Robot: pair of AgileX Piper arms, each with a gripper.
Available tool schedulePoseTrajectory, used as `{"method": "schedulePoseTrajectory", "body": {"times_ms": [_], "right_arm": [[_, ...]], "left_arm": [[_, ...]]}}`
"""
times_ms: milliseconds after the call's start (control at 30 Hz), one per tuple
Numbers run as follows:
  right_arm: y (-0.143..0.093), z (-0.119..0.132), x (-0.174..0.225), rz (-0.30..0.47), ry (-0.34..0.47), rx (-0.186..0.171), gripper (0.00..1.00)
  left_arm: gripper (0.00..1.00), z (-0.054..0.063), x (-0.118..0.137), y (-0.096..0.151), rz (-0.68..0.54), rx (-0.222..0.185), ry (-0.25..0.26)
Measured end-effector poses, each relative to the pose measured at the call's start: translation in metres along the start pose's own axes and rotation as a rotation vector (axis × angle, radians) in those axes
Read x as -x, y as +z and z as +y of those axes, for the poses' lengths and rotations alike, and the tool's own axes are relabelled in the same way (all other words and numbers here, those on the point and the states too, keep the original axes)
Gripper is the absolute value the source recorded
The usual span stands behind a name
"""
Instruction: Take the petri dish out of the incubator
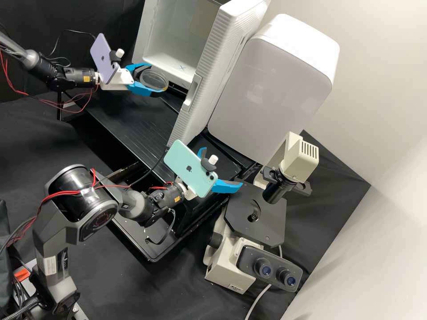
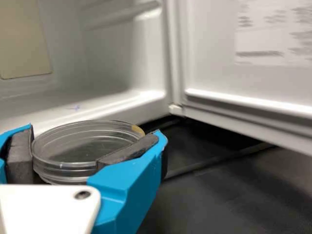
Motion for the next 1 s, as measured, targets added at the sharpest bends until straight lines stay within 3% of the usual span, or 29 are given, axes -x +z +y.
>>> {"method": "schedulePoseTrajectory", "body": {"times_ms": [167,433,833,1000], "right_arm": [[0.0,0.0,0.0,0.0,0.0,0.0,1.0],[0.0,0.0,0.0,0.0,0.0,0.0,1.0],[0.0,0.0,0.0,0.0,0.0,0.0,1.0],[0.0,0.0,0.0,0.0,0.0,0.0,1.0]], "left_arm": [[0.0,-0.005,0.026,0.007,-0.042,-0.017,0.001],[0.0,-0.003,0.043,0.014,-0.081,0.028,0.023],[0.0,-0.007,0.07,0.028,-0.212,0.065,-0.017],[0.0,-0.012,0.077,0.026,-0.209,0.08,-0.036]]}}
